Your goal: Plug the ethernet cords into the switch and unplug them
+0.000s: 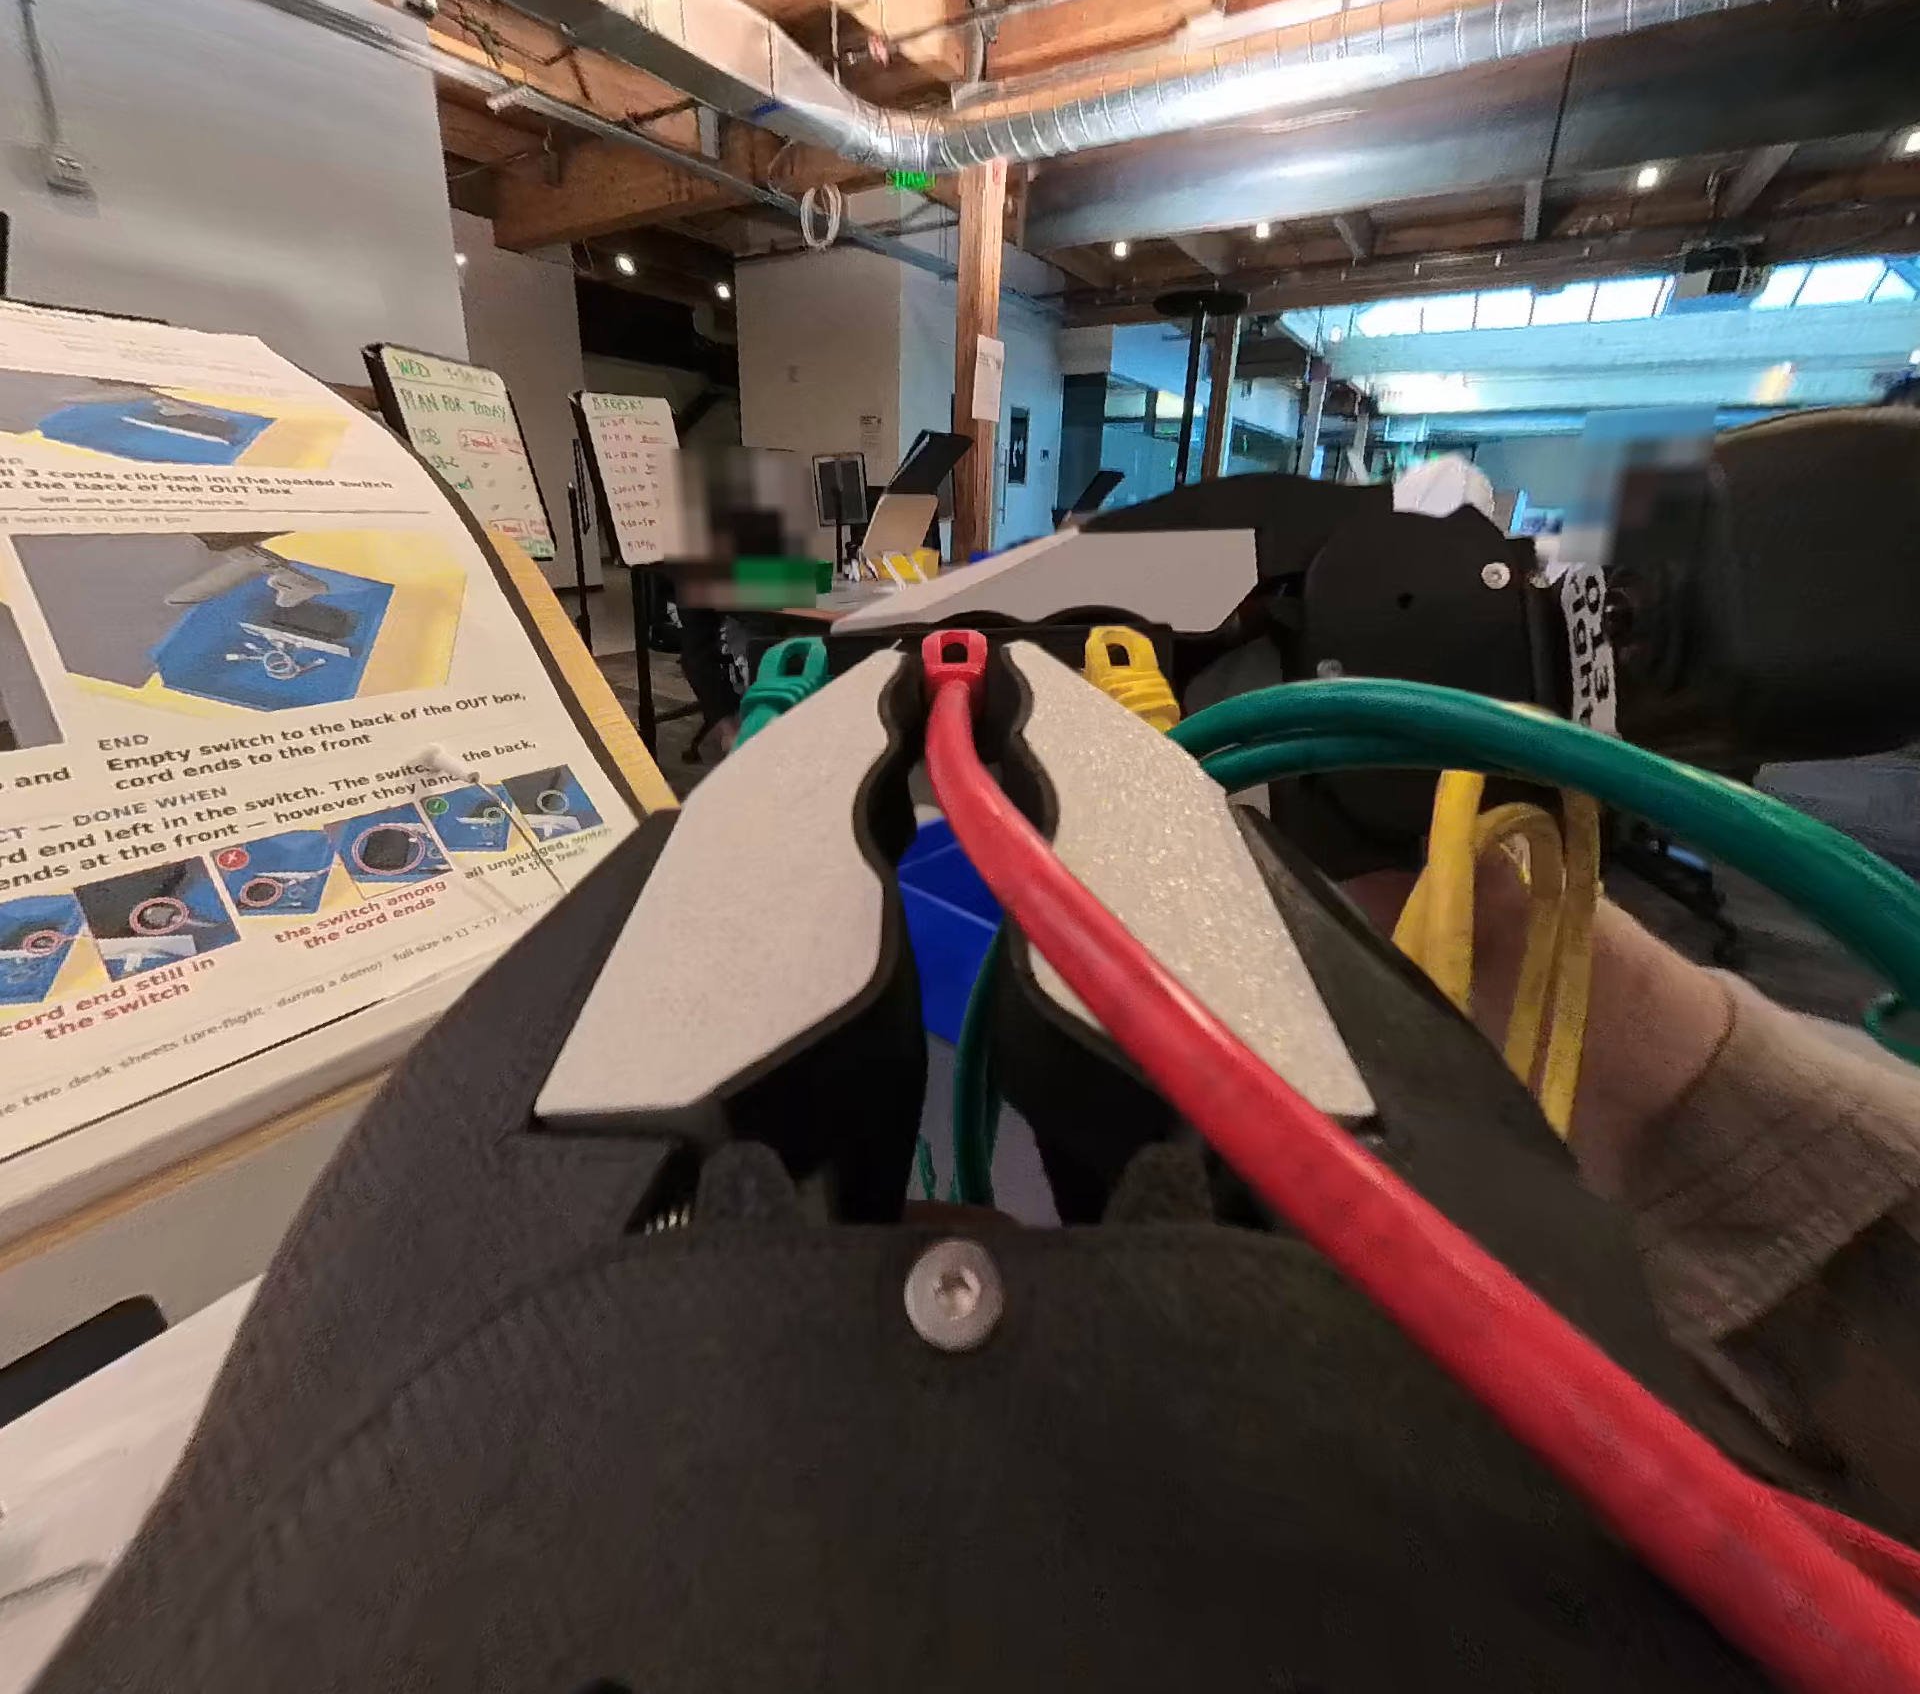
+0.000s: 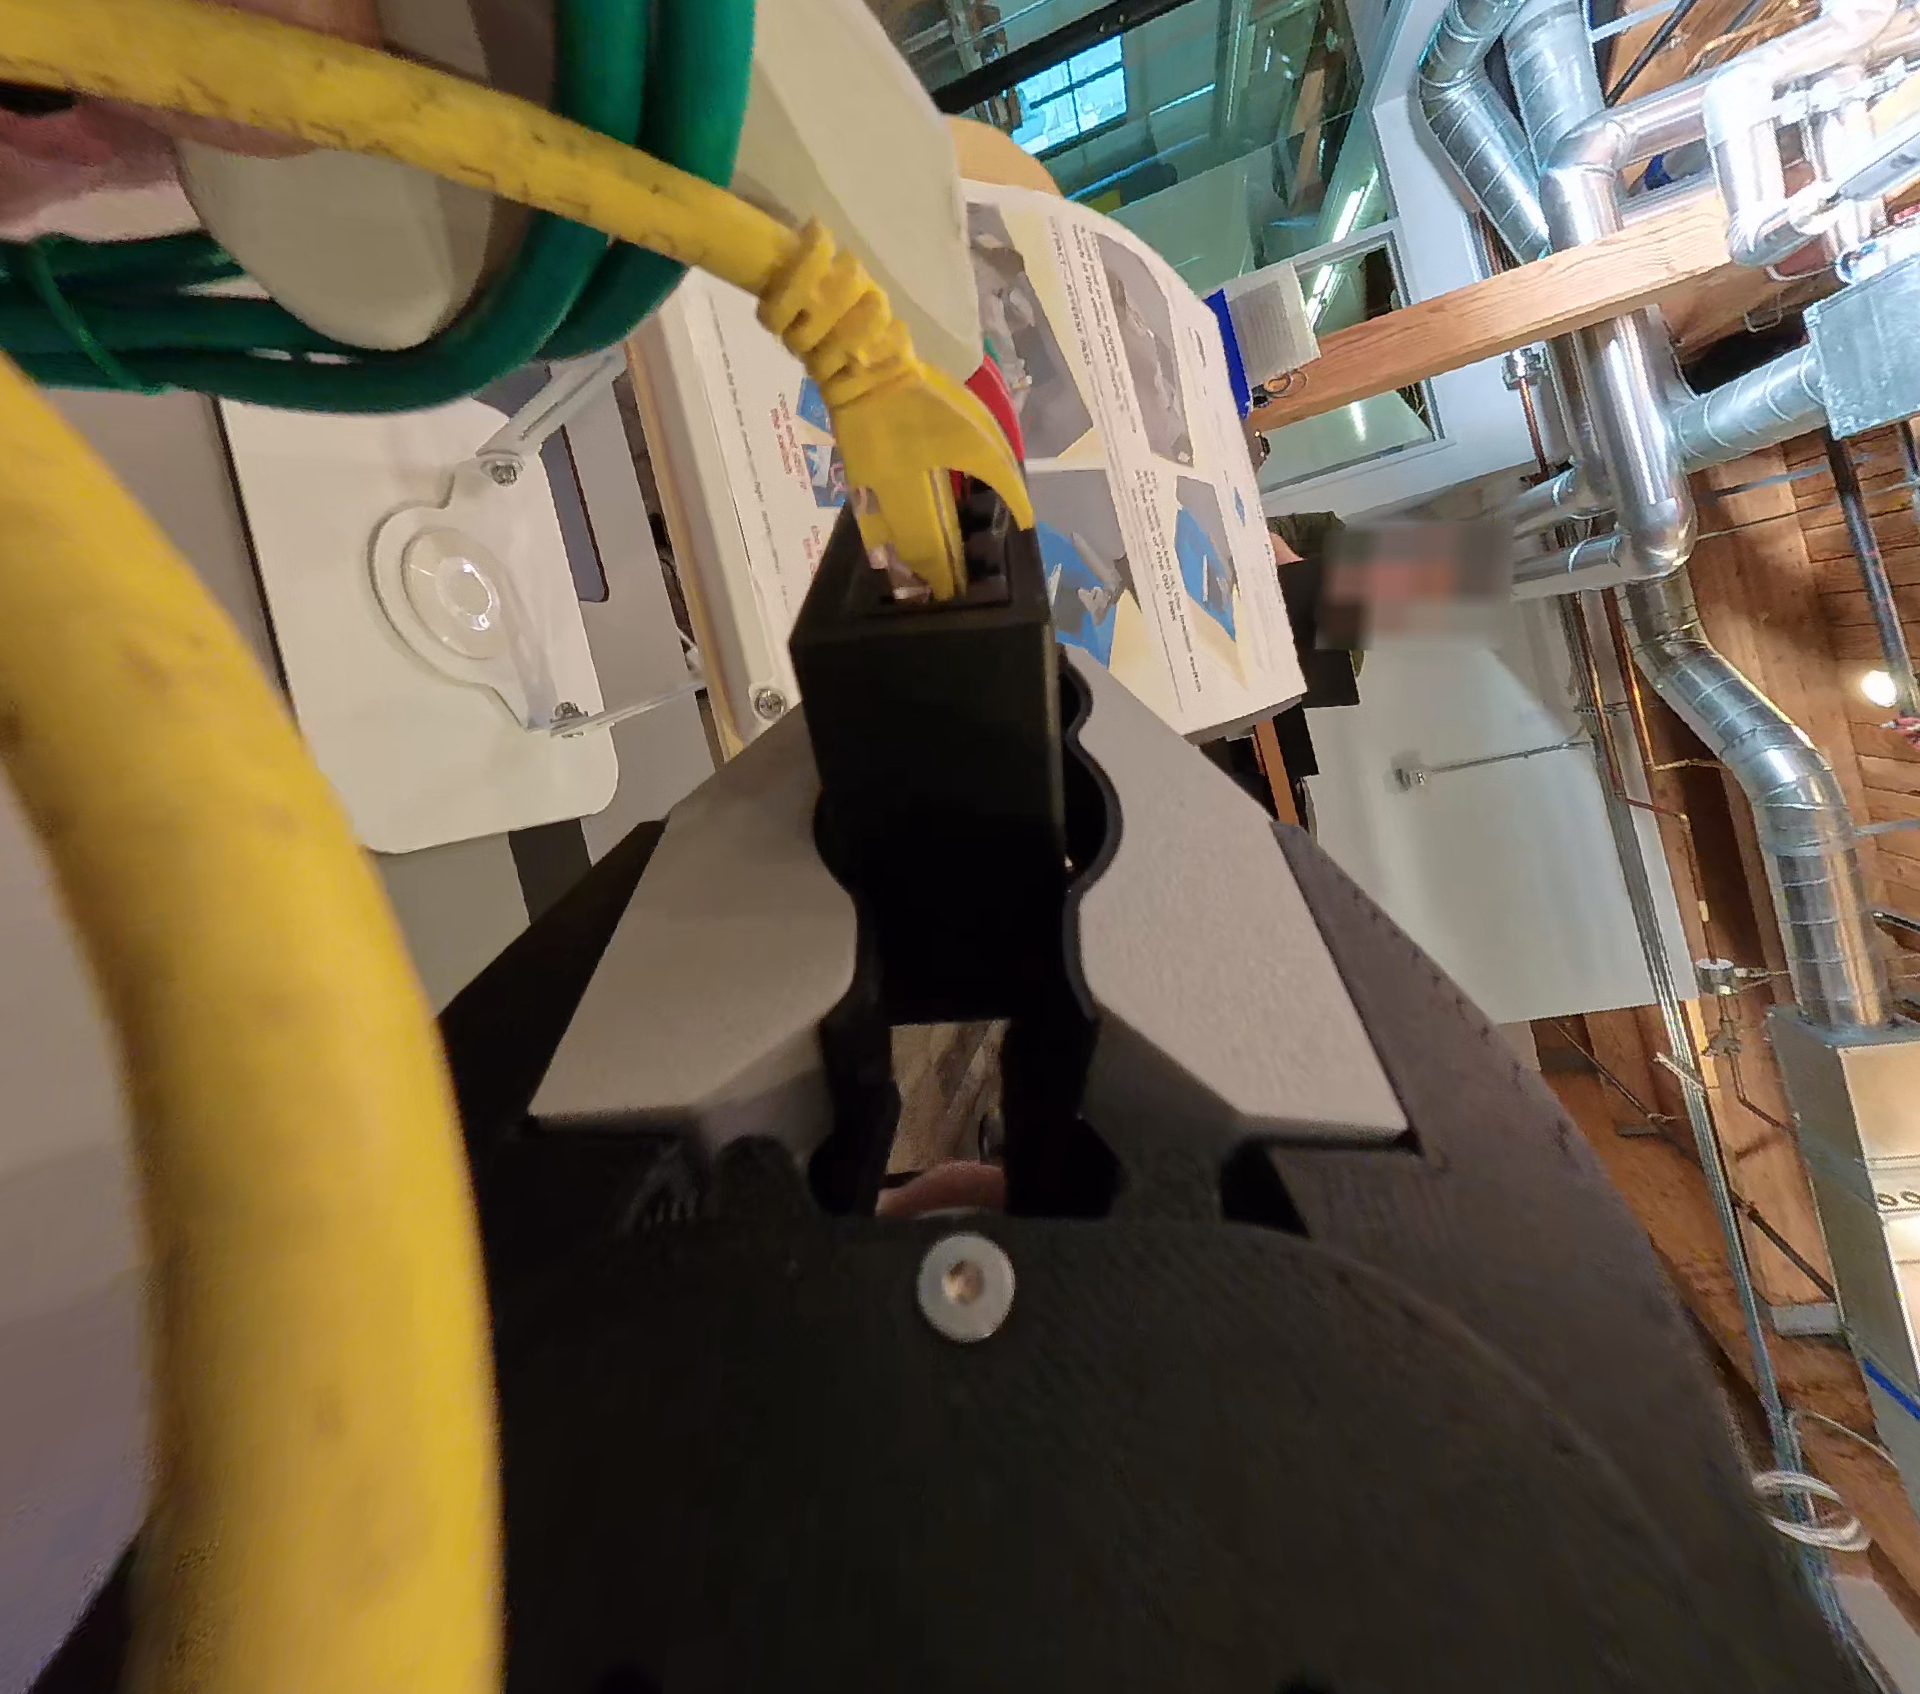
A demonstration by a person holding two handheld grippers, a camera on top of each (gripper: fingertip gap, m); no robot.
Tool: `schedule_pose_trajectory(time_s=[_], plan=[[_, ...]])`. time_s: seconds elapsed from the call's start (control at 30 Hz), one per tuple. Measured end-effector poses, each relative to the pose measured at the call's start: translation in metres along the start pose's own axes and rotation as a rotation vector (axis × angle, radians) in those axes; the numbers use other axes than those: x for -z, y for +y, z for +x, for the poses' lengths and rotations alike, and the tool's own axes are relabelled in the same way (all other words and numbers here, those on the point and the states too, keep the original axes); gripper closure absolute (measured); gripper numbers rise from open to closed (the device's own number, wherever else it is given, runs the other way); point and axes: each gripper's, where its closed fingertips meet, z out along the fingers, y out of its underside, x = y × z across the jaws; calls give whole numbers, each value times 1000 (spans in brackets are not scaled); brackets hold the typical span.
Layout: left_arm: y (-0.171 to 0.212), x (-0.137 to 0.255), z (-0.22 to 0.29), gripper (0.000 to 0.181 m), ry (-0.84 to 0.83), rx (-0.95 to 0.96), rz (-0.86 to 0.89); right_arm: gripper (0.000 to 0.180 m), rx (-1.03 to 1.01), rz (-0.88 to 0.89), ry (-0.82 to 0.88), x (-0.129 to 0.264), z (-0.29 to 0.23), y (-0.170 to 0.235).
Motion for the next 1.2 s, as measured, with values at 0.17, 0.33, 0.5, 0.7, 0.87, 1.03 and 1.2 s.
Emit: schedule_pose_trajectory(time_s=[0.17,0.33,0.5,0.7,0.87,1.03,1.2], plan=[[7,-2,-7,169,41,40,-60,149,-8,7,-5,-7,-4,7],[-11,4,-3,166,58,-78,-19,148,-7,-25,15,-5,2,12],[-24,11,-4,155,96,-135,-48,149,-22,-47,28,1,10,24],[-26,23,-16,142,136,-277,-151,152,-18,-62,-6,4,8,27],[2,33,-11,119,244,-454,-338,152,-27,-58,-110,6,-5,26],[-10,62,-20,116,402,-390,-233,152,-156,24,-299,9,-29,22],[-11,78,-38,120,424,-370,-179,152,-253,146,-426,9,-48,-3]])
